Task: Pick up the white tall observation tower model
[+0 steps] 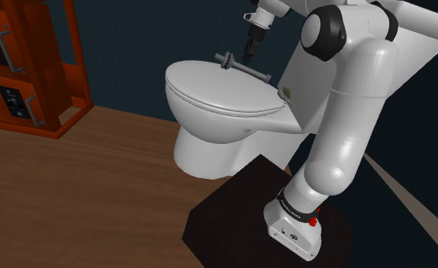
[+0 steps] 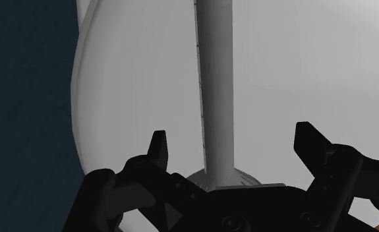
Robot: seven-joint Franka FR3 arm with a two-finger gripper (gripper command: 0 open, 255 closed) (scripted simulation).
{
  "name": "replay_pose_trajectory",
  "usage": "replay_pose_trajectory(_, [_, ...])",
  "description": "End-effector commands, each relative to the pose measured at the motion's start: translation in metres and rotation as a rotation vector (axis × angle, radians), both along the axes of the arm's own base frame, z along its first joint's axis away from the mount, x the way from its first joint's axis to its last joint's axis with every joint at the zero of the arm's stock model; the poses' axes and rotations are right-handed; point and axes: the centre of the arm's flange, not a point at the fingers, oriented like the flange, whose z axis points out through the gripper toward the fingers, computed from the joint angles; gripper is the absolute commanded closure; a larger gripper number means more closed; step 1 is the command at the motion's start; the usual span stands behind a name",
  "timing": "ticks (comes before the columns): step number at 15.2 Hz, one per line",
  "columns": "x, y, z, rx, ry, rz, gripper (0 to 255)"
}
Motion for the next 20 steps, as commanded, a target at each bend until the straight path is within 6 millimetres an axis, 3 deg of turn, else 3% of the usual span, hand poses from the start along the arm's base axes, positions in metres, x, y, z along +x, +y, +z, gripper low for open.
replay_pose_trajectory(1, [0.002,-0.001,-0.01,0.001,-0.001,0.007,0])
replay_pose_trajectory(5, [0.002,-0.001,-0.034,0.001,-0.001,0.007,0])
replay_pose_trajectory(7, [0.002,-0.001,-0.034,0.001,-0.001,0.007,0])
replay_pose_trajectory(8, [0.002,-0.001,-0.034,0.001,-0.001,0.007,255])
replay_pose_trajectory(17, [0.002,-0.001,-0.034,0.001,-0.001,0.007,255])
replay_pose_trajectory(20, [0.002,-0.001,-0.019,0.001,-0.001,0.007,255])
